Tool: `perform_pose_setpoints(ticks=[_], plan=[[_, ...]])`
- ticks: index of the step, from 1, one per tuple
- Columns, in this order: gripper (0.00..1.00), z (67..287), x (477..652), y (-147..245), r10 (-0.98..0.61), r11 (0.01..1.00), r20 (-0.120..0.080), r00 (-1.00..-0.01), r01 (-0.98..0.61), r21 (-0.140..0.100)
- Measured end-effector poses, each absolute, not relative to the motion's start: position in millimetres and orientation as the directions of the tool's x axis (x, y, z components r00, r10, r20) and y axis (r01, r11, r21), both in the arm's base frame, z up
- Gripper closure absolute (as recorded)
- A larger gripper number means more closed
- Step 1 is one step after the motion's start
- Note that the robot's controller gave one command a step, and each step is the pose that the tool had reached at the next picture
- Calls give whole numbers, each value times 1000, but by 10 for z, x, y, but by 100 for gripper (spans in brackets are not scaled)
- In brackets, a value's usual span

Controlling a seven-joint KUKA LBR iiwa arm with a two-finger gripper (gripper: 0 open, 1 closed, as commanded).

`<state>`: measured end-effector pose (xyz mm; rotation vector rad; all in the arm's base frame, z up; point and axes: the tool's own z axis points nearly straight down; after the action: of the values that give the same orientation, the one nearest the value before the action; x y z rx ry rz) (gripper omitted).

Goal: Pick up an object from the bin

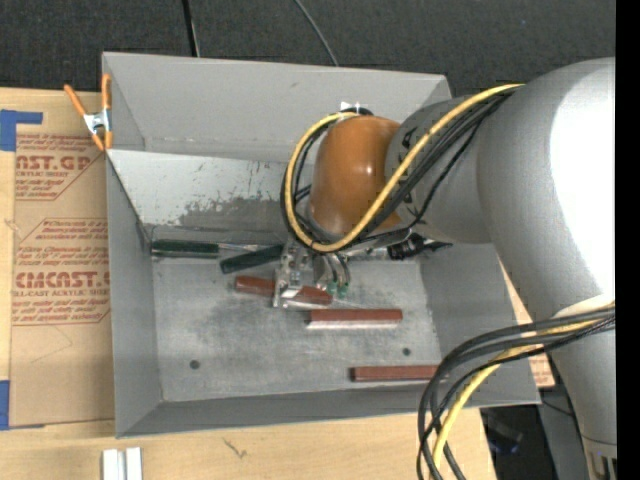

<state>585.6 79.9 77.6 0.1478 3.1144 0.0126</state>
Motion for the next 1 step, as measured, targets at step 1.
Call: perform_pose_setpoints(ticks=[1], plan=[[100,776,5856,799,95,995,-23,-995,95,9]])
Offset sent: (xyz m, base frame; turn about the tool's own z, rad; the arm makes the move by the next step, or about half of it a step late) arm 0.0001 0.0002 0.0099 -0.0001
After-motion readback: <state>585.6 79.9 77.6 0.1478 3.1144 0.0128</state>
